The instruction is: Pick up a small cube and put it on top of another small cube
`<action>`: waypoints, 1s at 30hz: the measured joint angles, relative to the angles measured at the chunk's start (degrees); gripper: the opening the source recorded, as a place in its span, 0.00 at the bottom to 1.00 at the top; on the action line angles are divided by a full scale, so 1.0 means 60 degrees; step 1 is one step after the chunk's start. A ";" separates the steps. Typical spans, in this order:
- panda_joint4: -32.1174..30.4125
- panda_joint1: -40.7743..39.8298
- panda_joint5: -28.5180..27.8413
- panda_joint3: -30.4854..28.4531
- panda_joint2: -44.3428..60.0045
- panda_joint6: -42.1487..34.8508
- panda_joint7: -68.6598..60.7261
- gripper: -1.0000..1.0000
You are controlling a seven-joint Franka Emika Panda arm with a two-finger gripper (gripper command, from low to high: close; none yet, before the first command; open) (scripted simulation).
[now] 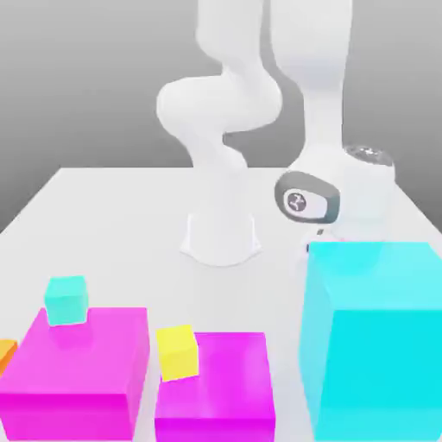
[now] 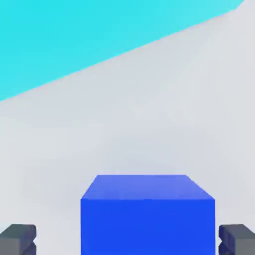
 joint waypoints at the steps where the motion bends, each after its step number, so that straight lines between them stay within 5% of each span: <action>1: 0.0000 0.0000 0.0000 0.0000 0.0000 0.0000 0.0000 0.00; 9: -0.0027 -0.0472 0.0317 0.0570 -0.0250 -0.0191 -0.0214 0.00; 19: -0.0411 -0.2504 0.3828 0.3517 -0.1798 -0.1270 -0.2781 0.00; 26: -0.0738 -0.2213 0.6083 0.3839 -0.2839 -0.1980 -0.4464 0.00; 30: -0.0273 -0.2102 0.6218 0.3736 -0.3189 -0.2761 -0.5623 0.00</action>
